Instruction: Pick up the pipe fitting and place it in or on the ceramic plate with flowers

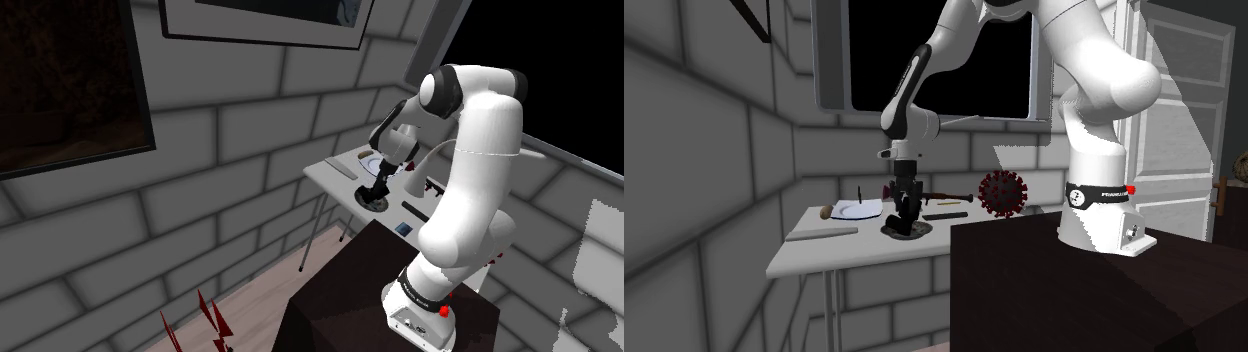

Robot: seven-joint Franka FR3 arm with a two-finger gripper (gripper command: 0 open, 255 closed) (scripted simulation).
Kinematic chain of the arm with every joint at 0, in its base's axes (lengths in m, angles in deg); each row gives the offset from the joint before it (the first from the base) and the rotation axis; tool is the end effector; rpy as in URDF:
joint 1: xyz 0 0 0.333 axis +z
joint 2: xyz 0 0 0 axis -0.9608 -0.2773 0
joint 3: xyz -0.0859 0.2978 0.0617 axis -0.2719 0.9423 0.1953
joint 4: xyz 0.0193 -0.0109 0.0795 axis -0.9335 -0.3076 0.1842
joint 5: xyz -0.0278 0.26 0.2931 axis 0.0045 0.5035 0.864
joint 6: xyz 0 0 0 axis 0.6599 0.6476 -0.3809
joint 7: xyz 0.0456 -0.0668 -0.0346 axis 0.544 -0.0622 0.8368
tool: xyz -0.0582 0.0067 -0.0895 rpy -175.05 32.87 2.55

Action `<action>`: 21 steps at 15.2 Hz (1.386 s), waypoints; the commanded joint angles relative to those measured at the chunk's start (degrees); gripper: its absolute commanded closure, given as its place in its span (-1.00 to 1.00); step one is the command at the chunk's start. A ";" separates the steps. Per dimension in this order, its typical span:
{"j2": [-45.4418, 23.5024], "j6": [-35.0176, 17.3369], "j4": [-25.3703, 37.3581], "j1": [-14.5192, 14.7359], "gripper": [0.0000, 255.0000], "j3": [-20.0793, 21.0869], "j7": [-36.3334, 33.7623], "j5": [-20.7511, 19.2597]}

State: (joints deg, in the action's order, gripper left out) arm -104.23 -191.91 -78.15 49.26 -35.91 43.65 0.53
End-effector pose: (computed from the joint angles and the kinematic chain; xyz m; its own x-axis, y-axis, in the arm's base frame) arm 0.3336 -0.4158 0.1799 0.9173 0.3925 0.0671 0.3966 -0.9156 -0.0663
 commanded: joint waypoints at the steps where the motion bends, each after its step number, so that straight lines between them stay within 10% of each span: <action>1: -0.21 -0.08 -0.06 -0.04 1.00 0.09 0.07 0.09; 5: -0.22 -0.07 -0.06 -0.04 1.00 0.09 0.08 0.10; 6: -0.21 -0.03 -0.02 -0.04 -1.00 0.07 0.07 0.07; 21: 6.17 5.15 -0.44 2.44 -1.00 -3.94 -3.92 -5.80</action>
State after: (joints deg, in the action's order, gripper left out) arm -98.09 -186.80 -78.59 51.68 -39.84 39.75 -5.24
